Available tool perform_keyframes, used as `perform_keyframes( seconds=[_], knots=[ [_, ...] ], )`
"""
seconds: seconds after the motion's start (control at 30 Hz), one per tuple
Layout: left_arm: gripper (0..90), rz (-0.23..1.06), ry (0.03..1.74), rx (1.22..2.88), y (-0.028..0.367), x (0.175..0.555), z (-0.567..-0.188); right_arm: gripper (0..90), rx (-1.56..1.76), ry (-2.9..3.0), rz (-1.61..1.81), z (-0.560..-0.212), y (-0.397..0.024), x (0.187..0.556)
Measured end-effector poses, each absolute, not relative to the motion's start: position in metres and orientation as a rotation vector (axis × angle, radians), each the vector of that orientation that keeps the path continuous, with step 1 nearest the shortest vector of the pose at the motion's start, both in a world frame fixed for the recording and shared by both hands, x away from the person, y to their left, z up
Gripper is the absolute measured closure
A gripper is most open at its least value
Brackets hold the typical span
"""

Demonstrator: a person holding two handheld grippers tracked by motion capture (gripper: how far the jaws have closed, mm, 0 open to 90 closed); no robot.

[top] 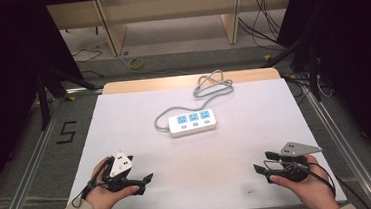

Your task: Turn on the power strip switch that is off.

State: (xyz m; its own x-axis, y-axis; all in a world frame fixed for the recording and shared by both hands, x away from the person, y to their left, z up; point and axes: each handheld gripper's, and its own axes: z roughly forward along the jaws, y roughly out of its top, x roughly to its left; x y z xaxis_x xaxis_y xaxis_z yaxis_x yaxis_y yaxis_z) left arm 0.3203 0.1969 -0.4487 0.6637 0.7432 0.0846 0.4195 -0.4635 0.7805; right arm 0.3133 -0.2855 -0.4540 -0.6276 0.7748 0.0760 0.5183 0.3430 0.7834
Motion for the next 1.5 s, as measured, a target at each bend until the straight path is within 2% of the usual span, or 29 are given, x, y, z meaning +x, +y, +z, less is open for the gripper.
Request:
perform_keyframes(
  seconds=[0.03, 0.13, 0.27, 0.37, 0.67, 1.5],
  knots=[
    [12.0, 0.542, 0.895, 2.115, 0.197, 0.320, -0.449, 37.5, 1.150, 2.302, 1.169, -0.454, -0.286, 0.313],
    [12.5, 0.553, 0.896, 2.116, 0.197, 0.321, -0.450, 46.3, 1.135, 2.304, 1.148, -0.452, -0.283, 0.314],
    [14.8, 0.570, 0.890, 2.132, 0.196, 0.321, -0.449, 65.0, 1.113, 2.305, 1.127, -0.449, -0.279, 0.313],
    [14.8, 0.571, 0.897, 2.118, 0.197, 0.322, -0.448, 74.4, 1.096, 2.294, 1.132, -0.446, -0.277, 0.313],
    [14.8, 0.563, 0.901, 2.111, 0.194, 0.322, -0.449, 90.0, 1.072, 2.271, 1.116, -0.441, -0.270, 0.319],
    [14.9, 0.563, 0.915, 2.103, 0.195, 0.323, -0.450, 90.0, 1.069, 2.267, 1.157, -0.431, -0.251, 0.334]
  ],
)
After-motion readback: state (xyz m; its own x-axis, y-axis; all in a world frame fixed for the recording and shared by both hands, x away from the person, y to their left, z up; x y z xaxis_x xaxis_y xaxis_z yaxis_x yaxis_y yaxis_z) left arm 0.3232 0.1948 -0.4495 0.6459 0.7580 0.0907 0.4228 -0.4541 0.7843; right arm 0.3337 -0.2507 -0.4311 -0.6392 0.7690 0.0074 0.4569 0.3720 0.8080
